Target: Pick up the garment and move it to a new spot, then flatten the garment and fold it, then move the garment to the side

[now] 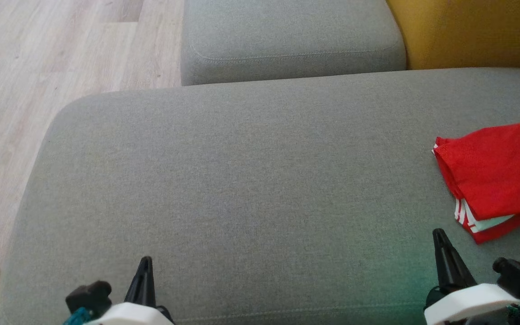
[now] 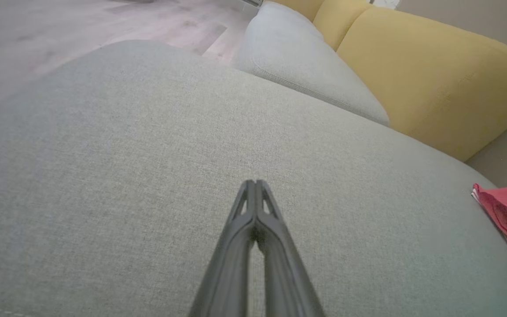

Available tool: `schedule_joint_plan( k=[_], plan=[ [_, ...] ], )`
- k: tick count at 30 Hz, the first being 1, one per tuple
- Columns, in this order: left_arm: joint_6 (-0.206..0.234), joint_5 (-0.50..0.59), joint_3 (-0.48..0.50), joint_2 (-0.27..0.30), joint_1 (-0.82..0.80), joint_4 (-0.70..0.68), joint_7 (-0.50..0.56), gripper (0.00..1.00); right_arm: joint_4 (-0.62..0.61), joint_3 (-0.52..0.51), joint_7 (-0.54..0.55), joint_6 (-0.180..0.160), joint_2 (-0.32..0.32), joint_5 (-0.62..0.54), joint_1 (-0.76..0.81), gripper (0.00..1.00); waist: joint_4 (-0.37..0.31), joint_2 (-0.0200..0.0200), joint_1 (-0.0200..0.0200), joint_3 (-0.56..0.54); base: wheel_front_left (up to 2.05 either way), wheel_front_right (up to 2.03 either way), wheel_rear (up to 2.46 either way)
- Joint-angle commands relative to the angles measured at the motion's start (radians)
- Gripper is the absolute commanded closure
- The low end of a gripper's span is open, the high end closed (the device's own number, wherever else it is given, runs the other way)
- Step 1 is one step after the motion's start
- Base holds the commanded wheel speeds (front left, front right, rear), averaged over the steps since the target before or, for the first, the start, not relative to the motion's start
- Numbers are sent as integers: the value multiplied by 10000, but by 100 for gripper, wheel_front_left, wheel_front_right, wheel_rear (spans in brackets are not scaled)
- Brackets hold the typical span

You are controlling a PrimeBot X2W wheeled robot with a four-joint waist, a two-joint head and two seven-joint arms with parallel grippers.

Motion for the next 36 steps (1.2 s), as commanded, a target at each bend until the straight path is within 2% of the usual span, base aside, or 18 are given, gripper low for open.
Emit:
schedule_joint_plan(
  k=[1, 36],
  plan=[
    [-56, -248, 230, 119, -542, -269, 24, 100, -284, -32, 88, -1, -54, 282, -581, 100, -4, 0, 0, 7, 0, 0, 0],
    [-842, -4352, 1168, 185, -1241, -102, 895, 100, -86, -164, 1079, -2, -77, 4415, -1147, 100, -145, 0, 0, 270, 0, 0, 0]
  ],
)
